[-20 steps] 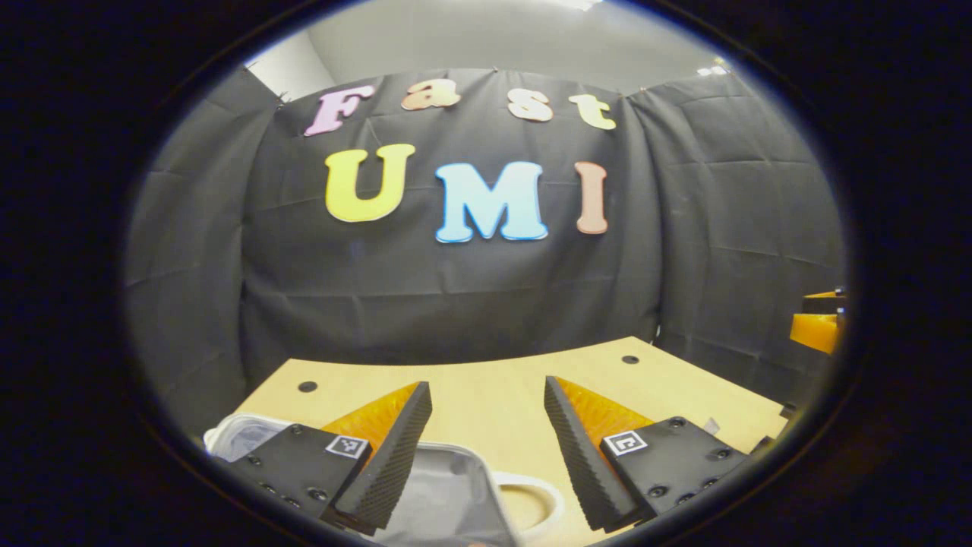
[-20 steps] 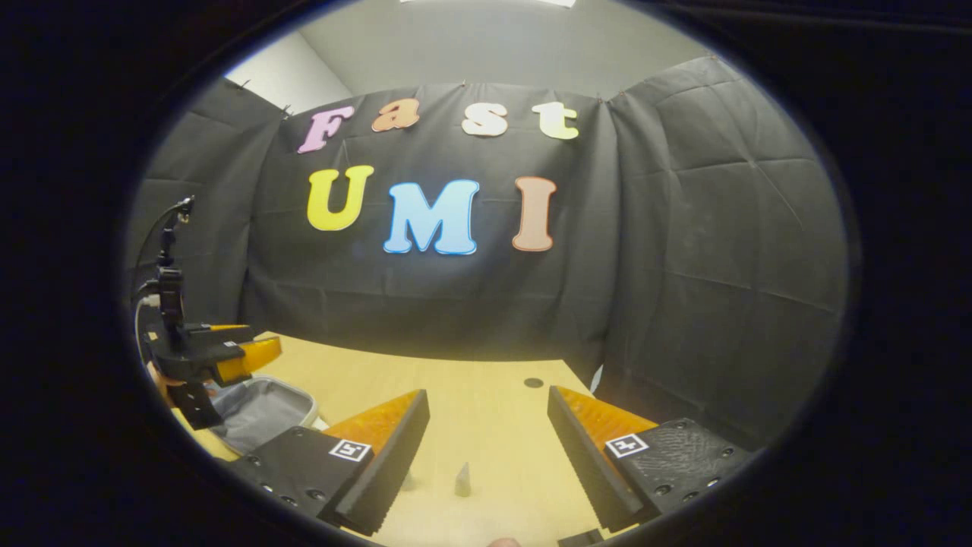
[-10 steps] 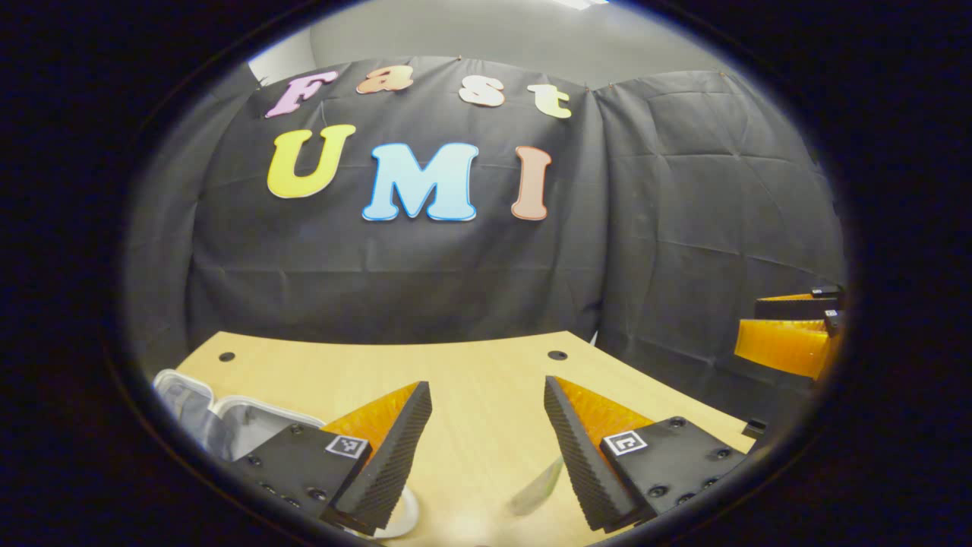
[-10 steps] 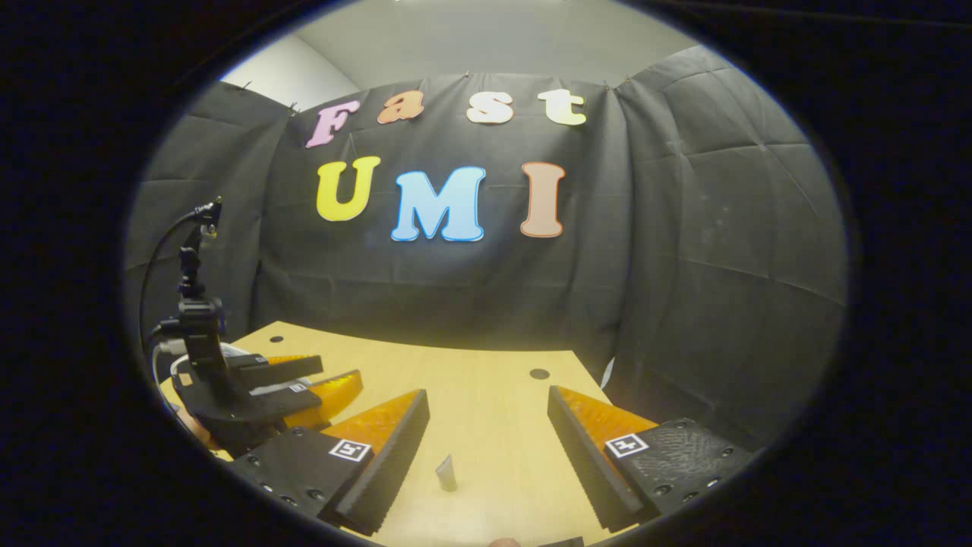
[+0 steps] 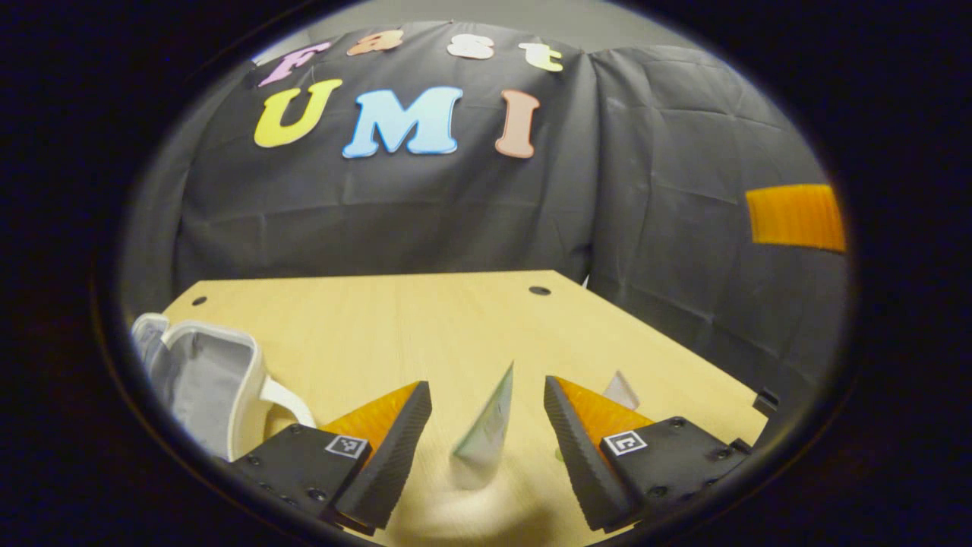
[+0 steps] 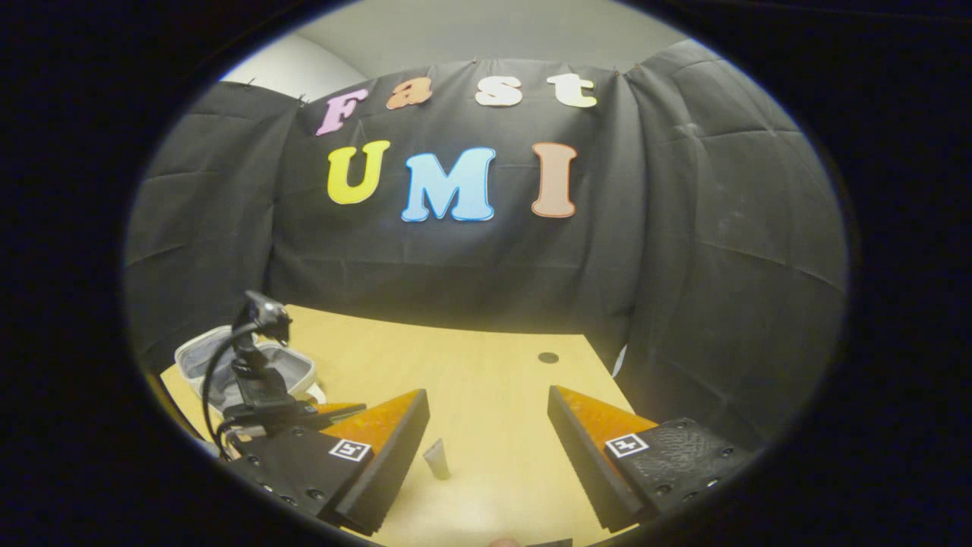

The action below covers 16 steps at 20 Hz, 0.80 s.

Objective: First open the suitcase, pack the skin care products into it, and then close the suitcase.

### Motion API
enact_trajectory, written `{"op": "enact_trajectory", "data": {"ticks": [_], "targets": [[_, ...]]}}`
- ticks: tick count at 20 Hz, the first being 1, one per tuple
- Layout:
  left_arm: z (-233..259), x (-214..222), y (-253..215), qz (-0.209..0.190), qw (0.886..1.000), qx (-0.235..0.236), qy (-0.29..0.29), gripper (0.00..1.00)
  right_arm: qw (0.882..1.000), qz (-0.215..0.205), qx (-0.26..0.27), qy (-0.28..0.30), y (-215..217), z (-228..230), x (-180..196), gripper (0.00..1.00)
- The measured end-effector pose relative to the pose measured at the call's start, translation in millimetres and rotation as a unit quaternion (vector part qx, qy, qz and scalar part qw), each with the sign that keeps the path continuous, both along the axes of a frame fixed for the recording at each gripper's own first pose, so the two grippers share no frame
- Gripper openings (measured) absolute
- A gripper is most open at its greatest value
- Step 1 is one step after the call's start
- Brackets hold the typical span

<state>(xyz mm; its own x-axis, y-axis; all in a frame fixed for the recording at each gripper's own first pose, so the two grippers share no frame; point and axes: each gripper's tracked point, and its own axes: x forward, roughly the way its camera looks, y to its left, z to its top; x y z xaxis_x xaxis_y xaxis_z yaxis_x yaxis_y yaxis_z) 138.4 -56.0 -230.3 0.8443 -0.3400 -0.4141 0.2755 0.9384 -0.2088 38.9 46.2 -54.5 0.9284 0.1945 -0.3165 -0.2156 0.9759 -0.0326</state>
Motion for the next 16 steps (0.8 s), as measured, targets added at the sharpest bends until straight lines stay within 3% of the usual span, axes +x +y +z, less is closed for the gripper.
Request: {"op": "enact_trajectory", "data": {"ticks": [5, 7, 8, 11, 14, 16], "targets": [[-48, 2, -5, 0.019, 0.999, -0.001, 0.049, 0.92, 1.000, 0.007, -0.006, 0.019, -1, -19, -1, 0.95], [-52, 9, -3, 0.028, 0.998, 0.014, 0.047, 0.71, 1.000, 0.009, -0.011, 0.024, -2, -26, -1, 0.95], [-54, 10, -3, 0.025, 0.998, 0.024, 0.047, 0.55, 0.999, 0.011, -0.011, 0.028, -2, -30, -1, 0.95], [-56, 11, -6, 0.008, 0.998, 0.049, 0.049, 0.48, 0.999, 0.019, 0.001, 0.049, 7, -44, 2, 0.95], [-50, 4, -2, -0.002, 0.996, 0.030, 0.089, 0.41, 0.997, 0.033, 0.019, 0.072, 20, -60, 5, 0.96], [-22, 1, 15, 0.007, 0.995, 0.018, 0.094, 0.41, 0.995, 0.046, 0.033, 0.088, 34, -71, 9, 0.96]]}}
